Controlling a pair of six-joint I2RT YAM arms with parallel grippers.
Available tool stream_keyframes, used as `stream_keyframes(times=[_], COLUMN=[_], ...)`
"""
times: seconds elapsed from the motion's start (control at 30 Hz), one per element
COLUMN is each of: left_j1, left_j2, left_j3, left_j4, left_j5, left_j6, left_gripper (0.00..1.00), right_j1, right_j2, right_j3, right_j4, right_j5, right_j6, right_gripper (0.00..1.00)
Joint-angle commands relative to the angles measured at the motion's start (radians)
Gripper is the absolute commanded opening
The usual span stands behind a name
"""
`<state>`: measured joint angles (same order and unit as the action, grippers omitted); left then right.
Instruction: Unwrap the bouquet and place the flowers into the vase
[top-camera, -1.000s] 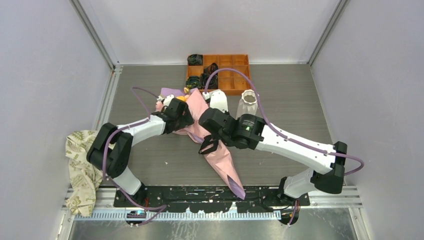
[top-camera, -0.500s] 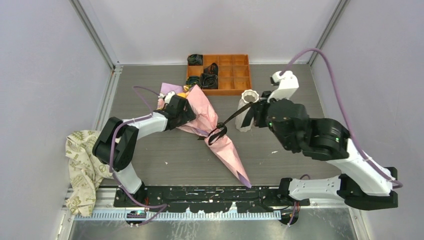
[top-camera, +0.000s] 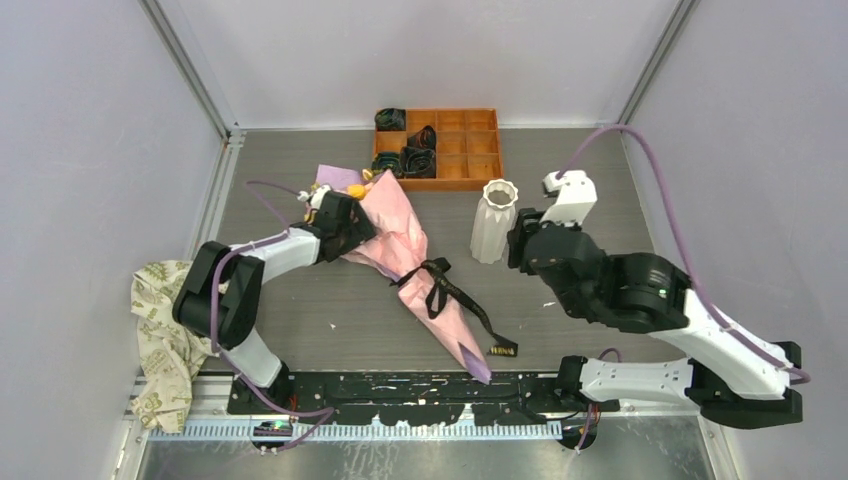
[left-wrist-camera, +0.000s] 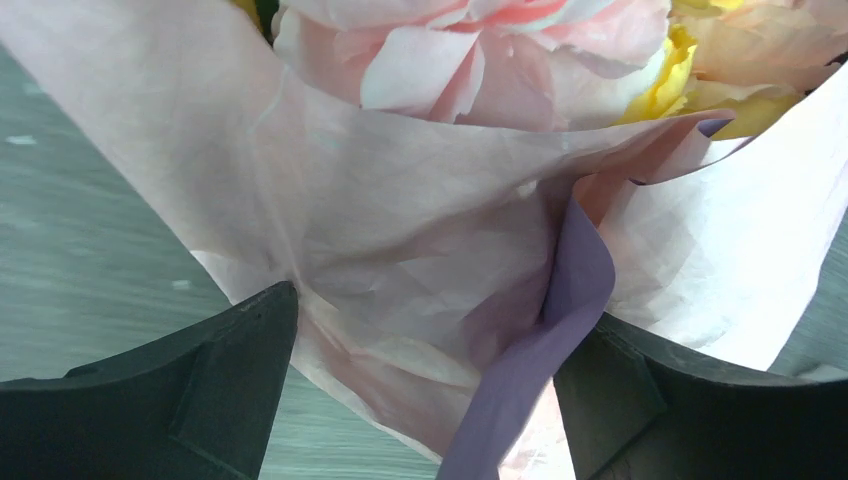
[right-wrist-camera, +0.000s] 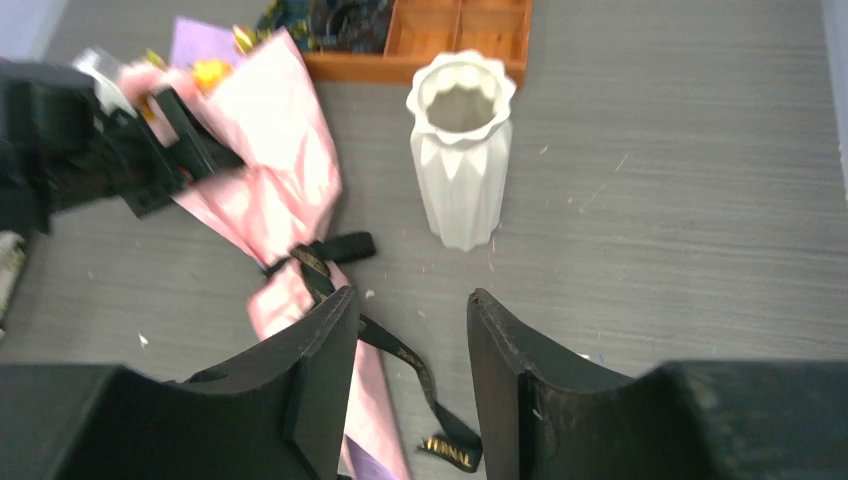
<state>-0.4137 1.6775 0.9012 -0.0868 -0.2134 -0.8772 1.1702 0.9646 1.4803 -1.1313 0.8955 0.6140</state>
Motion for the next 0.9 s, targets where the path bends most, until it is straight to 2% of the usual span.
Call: stream_keyframes(times=[0.0, 0.2, 0.37, 0.47, 0.57, 0.67, 0.77, 0.87], left_j1=[0.075, 0.077, 0.078, 0.077, 0.076, 0.075, 0.052, -0.024], left_j2=[-0.069, -0.234, -0.384, -0.488, -0.57, -0.594, -0.548, -0.469], left_j3=[-0.076, -0.089, -0.095, -0.118, -0.171, -0.246, -0.297, -0.273], left_j4=[-0.151, -0.206, -0.283, -0.288, -0.201, -0.051, 0.092, 0.128], left_j5=[-0.065, -0.079, -0.116, -0.1, 0.004, 0.156, 0.285, 0.29], left_j6=[0.011, 0.029, 0.056, 0.069, 0.086, 0.049, 0.003, 0.018], left_gripper=[0.92, 0.92, 0.92, 0.92, 0.92, 0.92, 0.91, 0.88], right_j1=[0.001, 0.0, -0.004, -0.07, -0.156, -0.201, -0.21, -0.218], right_j2=[0.084, 0.286, 0.449, 0.512, 0.546, 0.572, 0.579, 0.58], right_j3=[-0.089, -0.221, -0.204, -0.186, -0.186, -0.178, -0.169, -0.164], right_j4=[0.061, 0.276, 0.359, 0.396, 0.459, 0.479, 0.478, 0.47], right_j5=[-0.1, -0.292, -0.306, -0.347, -0.451, -0.476, -0.471, -0.468], right_j6=[0.056, 0.057, 0.014, -0.012, -0.014, -0.005, 0.003, 0.006], right_gripper=[0.5, 0.44, 0.4, 0.4, 0.4, 0.41, 0.42, 0.45])
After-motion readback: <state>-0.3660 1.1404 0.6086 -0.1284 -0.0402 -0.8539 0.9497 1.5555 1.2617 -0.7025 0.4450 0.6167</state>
